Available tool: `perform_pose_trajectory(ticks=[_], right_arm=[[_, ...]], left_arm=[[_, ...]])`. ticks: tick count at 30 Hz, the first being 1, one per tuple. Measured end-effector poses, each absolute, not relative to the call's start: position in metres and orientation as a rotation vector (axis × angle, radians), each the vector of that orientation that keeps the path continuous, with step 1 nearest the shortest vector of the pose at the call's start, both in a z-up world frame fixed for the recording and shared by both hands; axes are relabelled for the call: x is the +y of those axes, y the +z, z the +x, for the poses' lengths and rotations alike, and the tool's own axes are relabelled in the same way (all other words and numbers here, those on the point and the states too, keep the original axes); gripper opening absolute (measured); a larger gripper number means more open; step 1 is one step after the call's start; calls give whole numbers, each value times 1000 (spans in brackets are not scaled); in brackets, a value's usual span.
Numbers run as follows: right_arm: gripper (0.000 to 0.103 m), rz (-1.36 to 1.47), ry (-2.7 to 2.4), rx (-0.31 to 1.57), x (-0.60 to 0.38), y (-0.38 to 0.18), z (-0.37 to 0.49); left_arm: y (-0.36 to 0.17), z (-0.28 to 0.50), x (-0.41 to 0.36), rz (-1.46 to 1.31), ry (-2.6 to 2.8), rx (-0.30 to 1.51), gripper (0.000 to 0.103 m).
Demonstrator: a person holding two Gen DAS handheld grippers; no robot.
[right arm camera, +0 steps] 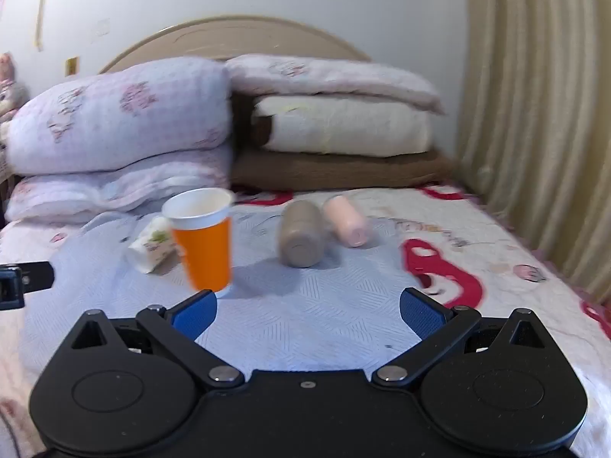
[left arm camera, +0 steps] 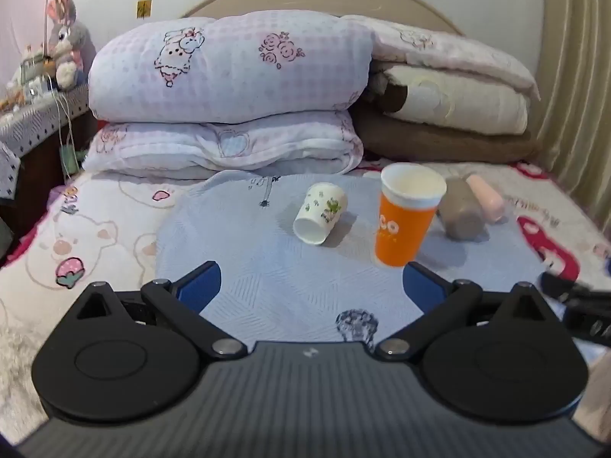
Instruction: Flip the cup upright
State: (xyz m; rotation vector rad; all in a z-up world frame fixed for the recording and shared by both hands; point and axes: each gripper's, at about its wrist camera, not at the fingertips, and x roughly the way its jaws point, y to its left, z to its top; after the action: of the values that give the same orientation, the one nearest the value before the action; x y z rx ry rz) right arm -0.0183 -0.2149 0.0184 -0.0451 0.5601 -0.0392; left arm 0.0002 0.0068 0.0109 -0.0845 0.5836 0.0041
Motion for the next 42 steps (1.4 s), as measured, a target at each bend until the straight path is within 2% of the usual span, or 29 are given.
perform_pose_trajectory(ticks=[5,14,42], right_arm=[[102,-193,41,553,-197,39,1],[102,-221,107,578,-182,40,1],[102,-94,71,580,-215,47,-28]], left_arm=[[19,8,19,-101,47,570,103],[27,17,19,-55,12,623,103],[25,7,-8,-45,-62,672,103]])
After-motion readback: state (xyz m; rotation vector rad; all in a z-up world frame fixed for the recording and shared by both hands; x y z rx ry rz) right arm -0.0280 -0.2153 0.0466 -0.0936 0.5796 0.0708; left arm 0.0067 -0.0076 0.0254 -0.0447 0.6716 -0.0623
